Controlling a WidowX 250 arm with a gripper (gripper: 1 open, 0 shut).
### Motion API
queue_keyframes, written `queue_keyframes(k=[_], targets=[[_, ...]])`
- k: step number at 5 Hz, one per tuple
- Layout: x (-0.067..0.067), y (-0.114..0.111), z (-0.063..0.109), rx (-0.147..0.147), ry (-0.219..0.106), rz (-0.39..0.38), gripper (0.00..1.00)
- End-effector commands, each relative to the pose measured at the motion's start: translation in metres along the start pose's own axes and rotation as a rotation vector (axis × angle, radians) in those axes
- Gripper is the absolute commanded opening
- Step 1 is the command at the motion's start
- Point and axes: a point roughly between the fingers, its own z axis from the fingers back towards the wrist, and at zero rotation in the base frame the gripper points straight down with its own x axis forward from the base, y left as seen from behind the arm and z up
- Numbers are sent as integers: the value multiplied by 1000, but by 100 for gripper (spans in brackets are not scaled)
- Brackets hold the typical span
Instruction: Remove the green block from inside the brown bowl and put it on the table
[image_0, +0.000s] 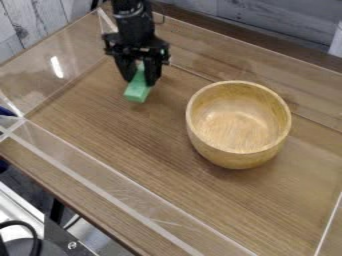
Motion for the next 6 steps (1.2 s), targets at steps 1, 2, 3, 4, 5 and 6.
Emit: queue_keyframes(k=[1,2,3,4,5,6], targets=[[7,13,7,30,-33,48,0],[11,18,1,51,-7,65,0],[13,20,5,65,14,81,100],[10,23,1,55,26,58,100],[7,26,-3,42,31,36,100],[10,26,7,32,21,44,100]])
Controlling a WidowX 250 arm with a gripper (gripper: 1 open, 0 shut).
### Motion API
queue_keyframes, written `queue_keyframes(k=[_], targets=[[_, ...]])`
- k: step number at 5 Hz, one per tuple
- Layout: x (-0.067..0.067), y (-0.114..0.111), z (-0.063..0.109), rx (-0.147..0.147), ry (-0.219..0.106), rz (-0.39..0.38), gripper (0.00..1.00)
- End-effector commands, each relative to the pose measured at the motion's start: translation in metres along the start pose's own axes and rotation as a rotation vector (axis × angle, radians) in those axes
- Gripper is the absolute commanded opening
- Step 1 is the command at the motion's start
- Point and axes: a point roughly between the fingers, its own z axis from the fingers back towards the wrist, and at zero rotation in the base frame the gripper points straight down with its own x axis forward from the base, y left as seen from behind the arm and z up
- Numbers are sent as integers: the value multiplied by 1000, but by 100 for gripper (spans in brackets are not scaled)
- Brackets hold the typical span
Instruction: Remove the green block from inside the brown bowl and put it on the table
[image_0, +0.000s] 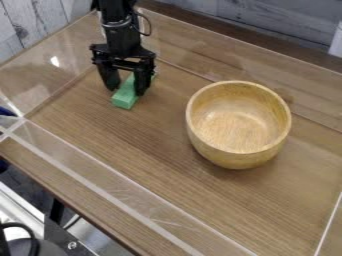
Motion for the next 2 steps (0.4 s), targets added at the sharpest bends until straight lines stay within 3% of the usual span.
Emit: queue_keyframes(k=[1,2], targets=[[15,5,32,8,-87,13,100],[13,4,37,4,-95,-1,100]])
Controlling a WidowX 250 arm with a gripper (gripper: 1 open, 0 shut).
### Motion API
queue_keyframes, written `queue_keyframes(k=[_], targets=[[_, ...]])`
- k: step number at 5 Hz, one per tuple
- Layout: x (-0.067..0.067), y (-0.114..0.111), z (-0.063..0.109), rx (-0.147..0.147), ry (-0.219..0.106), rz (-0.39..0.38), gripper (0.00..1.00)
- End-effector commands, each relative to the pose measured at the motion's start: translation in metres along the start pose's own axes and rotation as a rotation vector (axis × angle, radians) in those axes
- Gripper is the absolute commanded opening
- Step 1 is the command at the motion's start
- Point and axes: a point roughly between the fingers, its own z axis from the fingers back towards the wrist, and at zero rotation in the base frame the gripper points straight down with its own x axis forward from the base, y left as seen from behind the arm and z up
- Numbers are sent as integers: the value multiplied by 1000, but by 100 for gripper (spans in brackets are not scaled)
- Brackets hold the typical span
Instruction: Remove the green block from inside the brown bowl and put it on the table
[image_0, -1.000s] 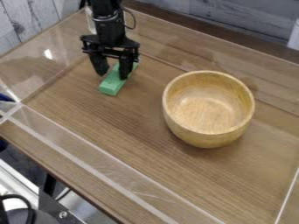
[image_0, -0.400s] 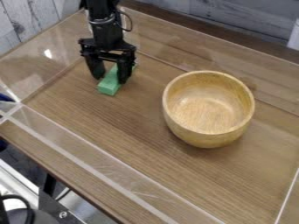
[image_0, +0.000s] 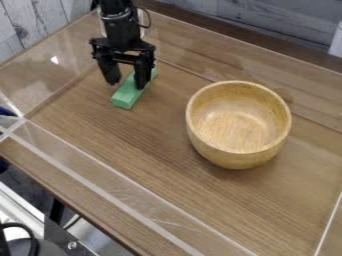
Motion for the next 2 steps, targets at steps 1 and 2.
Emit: queue_keyframes(k=[1,2], targets=[[10,3,33,22,-97,-16,100],[10,1,34,48,-106,-30,100]])
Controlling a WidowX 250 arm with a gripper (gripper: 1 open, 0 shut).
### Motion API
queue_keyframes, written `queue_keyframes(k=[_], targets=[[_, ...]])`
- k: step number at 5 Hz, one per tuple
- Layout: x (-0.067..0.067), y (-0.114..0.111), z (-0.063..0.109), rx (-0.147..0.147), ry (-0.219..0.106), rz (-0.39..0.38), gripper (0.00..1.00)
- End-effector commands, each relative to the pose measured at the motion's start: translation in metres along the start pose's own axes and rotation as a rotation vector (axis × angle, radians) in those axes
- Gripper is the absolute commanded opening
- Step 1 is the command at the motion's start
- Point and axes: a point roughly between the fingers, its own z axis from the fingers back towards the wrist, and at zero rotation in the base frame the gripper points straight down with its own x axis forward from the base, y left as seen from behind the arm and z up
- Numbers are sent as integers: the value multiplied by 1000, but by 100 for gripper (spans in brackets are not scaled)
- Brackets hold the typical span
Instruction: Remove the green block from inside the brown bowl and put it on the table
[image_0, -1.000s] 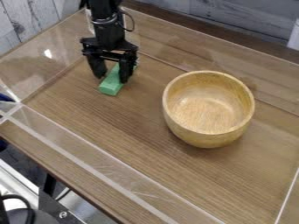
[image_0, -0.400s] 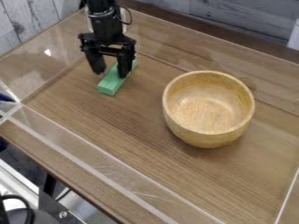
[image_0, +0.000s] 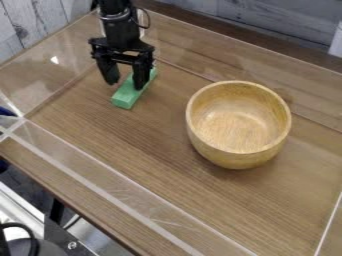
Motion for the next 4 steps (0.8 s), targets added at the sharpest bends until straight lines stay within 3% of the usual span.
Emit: queue_keyframes(k=[1,3,4], targets=[[9,-2,36,57,-113,-24,100],[11,-2,57,91,-97,-34,100],[16,-3,61,96,-107,-41,100]])
